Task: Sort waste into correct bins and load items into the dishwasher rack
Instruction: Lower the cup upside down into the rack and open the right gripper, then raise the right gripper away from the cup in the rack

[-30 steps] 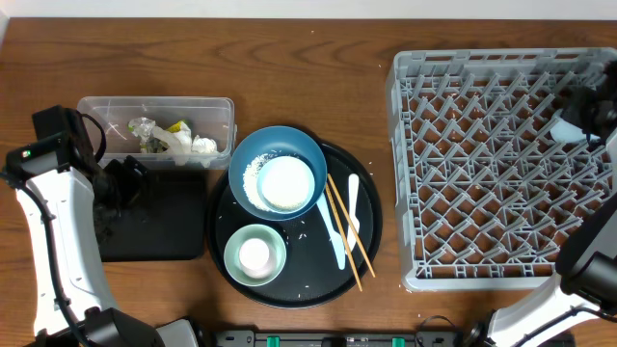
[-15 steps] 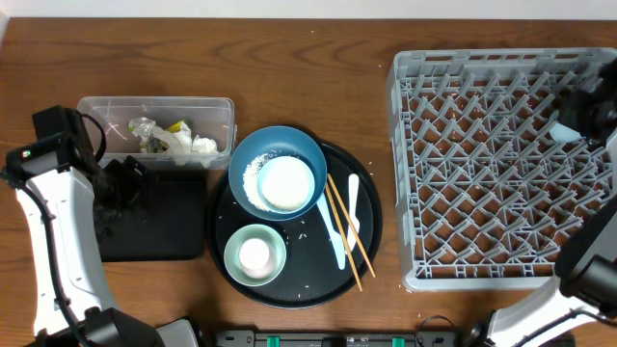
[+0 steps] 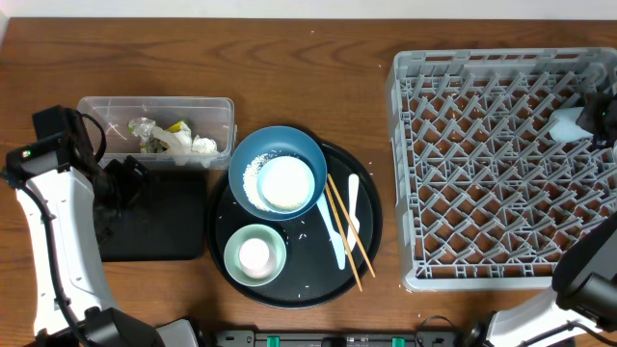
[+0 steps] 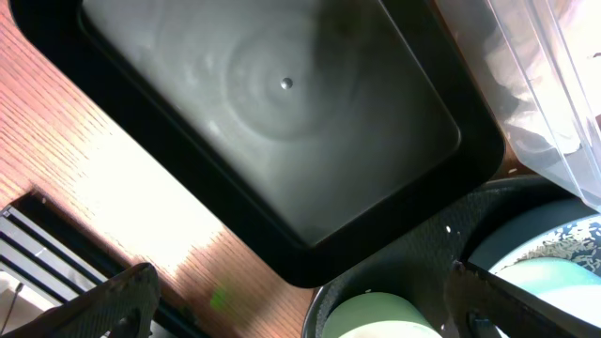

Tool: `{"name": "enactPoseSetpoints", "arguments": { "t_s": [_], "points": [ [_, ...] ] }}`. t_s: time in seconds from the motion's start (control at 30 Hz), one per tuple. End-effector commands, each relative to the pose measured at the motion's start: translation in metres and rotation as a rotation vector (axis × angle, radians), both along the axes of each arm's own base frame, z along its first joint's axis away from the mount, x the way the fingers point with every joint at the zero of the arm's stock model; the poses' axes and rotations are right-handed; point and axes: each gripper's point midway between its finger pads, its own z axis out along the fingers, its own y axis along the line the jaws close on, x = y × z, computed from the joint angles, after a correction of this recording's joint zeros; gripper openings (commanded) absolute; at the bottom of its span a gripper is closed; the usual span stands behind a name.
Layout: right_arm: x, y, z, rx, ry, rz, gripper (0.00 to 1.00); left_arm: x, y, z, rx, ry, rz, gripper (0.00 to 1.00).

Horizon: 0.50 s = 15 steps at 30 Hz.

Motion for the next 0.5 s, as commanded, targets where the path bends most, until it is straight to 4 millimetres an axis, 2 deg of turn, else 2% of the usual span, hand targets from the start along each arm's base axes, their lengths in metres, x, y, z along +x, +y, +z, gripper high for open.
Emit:
{"name": "enactPoseSetpoints", "arguments": {
  "t_s": [0.0, 0.23, 0.3, 0.37, 0.47],
  "points": [
    [-0.001, -0.009, -0.017, 0.016, 0.025, -0.031, 0.30, -0.003, -0.001, -0.003, -0.005, 0.014, 0.004, 0.98],
    [0.014, 0.005, -0.044, 0.115, 0.010, 0.041, 0.28, -0.003, -0.001, -0.003, -0.005, 0.014, 0.004, 0.98],
    [0.029, 0.024, -0.044, 0.180, -0.039, 0.165, 0.24, -0.003, -0.001, -0.003, -0.005, 0.014, 0.004, 0.98],
    [0.046, 0.056, -0.036, 0.258, -0.115, 0.367, 0.24, -0.003, -0.001, -0.003, -0.005, 0.014, 0.004, 0.98],
    [0.052, 0.069, -0.032, 0.282, -0.147, 0.433, 0.28, -0.003, -0.001, -0.003, -0.005, 0.014, 0.004, 0.98]
  ]
}}
